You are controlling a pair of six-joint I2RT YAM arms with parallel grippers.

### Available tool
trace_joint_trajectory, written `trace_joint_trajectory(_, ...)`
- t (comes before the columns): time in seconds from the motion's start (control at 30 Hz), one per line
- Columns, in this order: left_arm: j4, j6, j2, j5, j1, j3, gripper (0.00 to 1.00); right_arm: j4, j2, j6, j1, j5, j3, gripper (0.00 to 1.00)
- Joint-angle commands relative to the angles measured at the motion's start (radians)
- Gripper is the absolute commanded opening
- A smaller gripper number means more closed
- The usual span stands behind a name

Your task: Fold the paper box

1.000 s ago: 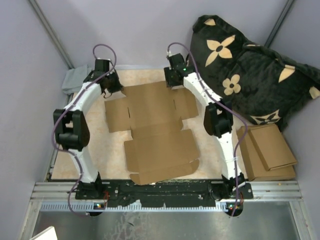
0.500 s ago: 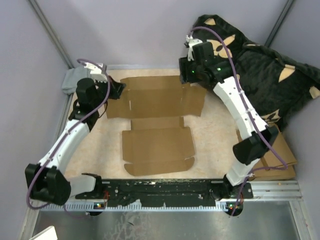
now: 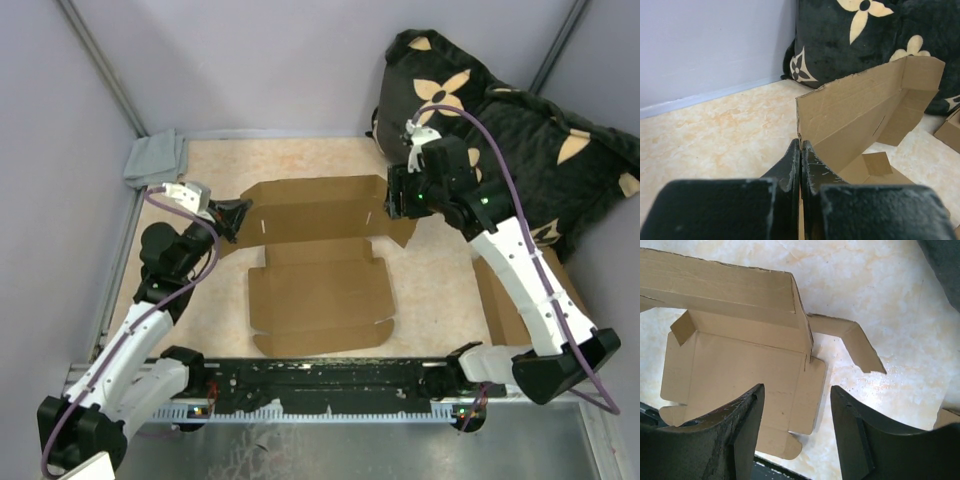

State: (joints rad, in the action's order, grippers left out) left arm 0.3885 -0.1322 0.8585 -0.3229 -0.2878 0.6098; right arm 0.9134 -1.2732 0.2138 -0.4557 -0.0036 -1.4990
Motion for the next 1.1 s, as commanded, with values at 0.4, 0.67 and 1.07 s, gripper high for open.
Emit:
trace_joint_trajectory(0.4, 0.243, 0.129, -0.161, -0.137, -0.008, -0.182, 0.0, 0.076, -0.044, -0.019, -0.001, 0.015, -0.092, 0.54)
trace_joint_trajectory(0.67, 0.25, 0.156, -0.198, -0.139, -0.013, -0.216, 0.0, 0.085, -0.132, -0.039, -0.002, 0.014, -0.159, 0.41)
trace_joint_trajectory(1.07, 0.199, 0.114, -0.178, -0.075, -0.016, -0.187, 0.2, 0.076, -0.154, -0.015, -0.002, -0.018, -0.108, 0.0)
